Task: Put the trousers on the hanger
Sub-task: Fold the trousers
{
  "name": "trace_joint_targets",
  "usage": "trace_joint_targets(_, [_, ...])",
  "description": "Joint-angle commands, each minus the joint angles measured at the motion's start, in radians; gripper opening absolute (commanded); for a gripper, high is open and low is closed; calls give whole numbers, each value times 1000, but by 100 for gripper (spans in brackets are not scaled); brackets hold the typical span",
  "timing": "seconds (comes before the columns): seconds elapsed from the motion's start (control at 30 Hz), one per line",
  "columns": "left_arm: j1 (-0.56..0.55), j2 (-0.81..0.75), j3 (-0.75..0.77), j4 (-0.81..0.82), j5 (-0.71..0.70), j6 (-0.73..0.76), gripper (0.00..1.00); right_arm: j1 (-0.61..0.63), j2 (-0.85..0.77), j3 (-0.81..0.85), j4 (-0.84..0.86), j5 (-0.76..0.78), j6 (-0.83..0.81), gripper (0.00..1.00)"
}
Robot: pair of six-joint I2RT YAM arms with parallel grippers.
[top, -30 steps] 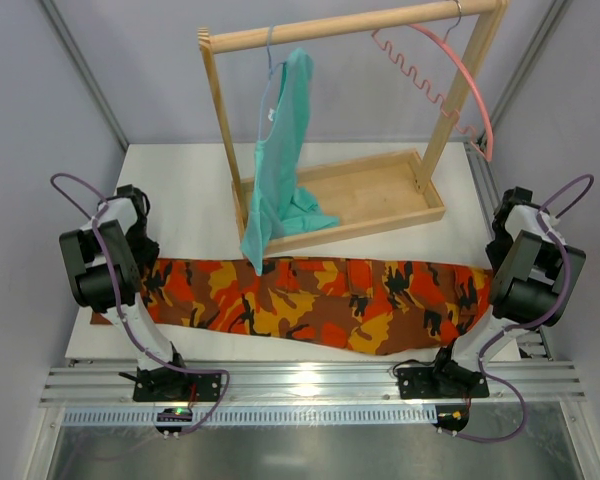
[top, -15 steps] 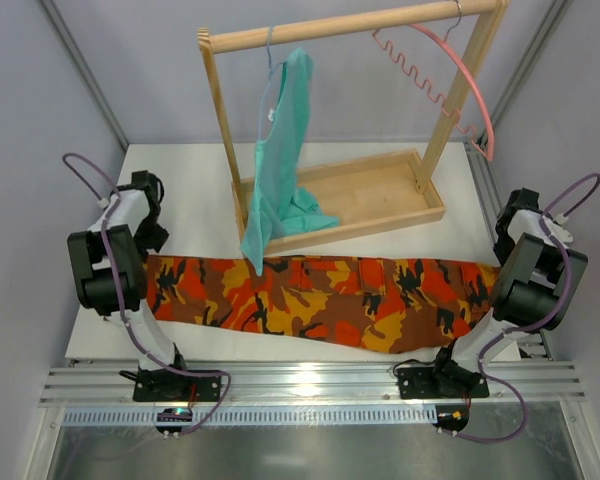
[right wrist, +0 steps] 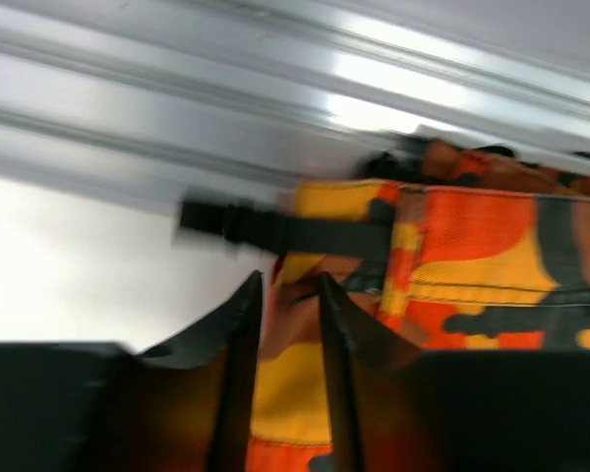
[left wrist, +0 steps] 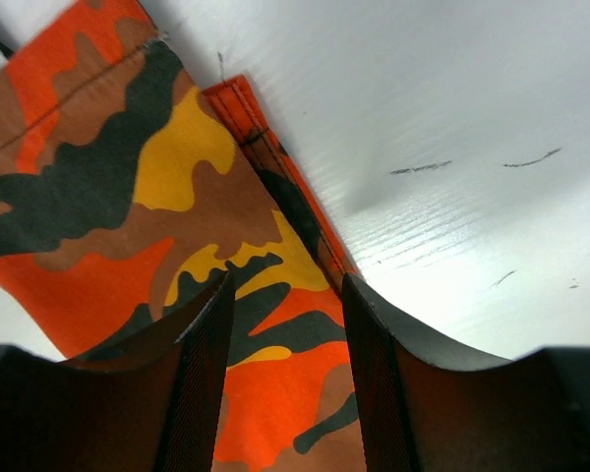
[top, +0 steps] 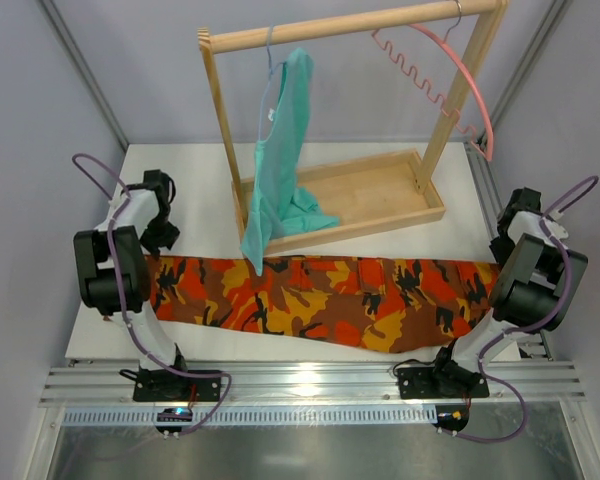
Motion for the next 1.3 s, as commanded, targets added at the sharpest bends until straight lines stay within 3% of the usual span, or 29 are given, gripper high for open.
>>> trace_joint_targets(0.0, [5, -122, 19, -20, -103, 13, 49, 27, -107, 16, 68, -135, -89, 36])
trace_joint_targets(0.1, [34, -211, -18, -8, -116, 27, 50, 65, -152, 45, 4, -175, -112, 49])
trace_joint_targets(0.37, [158, -403, -225, 92, -3, 86, 58, 168, -270, -41, -49, -353, -194, 52])
trace_joint_targets(0.63, [347, -489, -418, 158, 163, 120, 63, 257, -479, -230, 83, -581, -259, 52])
trace_joint_targets(0.83, [370, -581, -507, 164, 131, 79, 67, 300, -471, -215, 71, -614, -285, 52])
trace_joint_targets(1.27, [380, -592, -716, 317, 186, -38, 70, 300, -554, -153, 33, -658, -310, 52])
